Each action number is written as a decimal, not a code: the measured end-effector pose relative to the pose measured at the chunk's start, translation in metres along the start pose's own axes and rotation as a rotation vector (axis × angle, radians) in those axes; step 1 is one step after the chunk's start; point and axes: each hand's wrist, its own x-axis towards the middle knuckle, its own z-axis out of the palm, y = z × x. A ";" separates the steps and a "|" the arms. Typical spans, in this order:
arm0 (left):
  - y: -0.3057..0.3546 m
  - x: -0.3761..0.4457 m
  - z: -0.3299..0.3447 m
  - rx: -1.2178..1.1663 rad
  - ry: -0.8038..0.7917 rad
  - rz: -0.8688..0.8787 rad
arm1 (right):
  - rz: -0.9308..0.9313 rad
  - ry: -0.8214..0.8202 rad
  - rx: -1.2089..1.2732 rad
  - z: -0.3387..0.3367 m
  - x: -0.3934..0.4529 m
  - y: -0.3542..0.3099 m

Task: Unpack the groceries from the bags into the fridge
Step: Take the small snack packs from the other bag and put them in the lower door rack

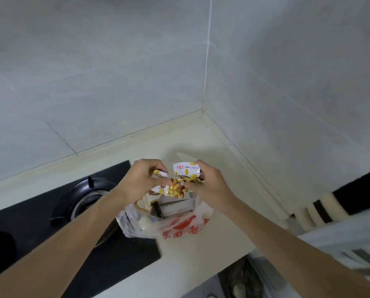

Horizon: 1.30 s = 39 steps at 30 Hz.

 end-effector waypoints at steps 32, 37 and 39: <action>0.523 -0.454 0.321 -0.212 -1.305 1.284 | 0.321 1.871 0.032 -0.146 -0.790 -0.199; 0.551 -0.578 0.372 -0.357 -1.489 1.348 | 0.409 2.095 -0.025 -0.113 -0.894 -0.215; 0.556 -0.624 0.388 -0.372 -1.570 1.375 | 0.449 2.176 -0.054 -0.093 -0.927 -0.222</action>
